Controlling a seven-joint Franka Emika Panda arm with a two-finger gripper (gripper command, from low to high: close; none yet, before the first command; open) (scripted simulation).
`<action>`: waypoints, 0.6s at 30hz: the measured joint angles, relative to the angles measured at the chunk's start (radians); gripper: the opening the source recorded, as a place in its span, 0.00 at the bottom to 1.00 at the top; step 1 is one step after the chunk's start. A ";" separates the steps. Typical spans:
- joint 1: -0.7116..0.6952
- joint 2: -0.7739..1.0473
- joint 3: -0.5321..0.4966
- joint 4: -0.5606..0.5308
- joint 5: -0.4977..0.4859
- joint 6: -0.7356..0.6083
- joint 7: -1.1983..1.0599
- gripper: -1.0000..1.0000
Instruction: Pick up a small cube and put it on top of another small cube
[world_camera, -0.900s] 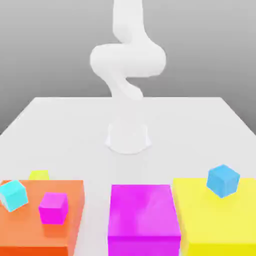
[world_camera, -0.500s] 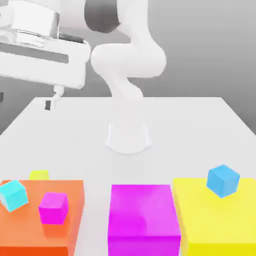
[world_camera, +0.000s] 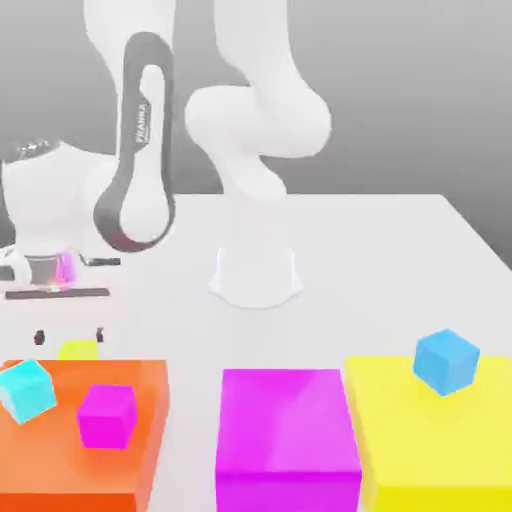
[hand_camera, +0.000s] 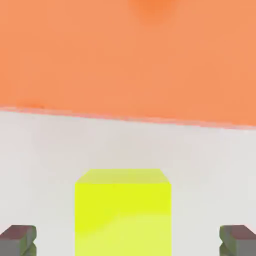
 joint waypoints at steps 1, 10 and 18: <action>-0.044 0.035 0.050 0.008 0.031 0.028 -0.026 0.50; -0.052 0.033 0.056 0.007 0.023 0.025 -0.019 0.00; 0.048 -0.194 -0.102 -0.010 -0.308 -0.174 0.301 0.00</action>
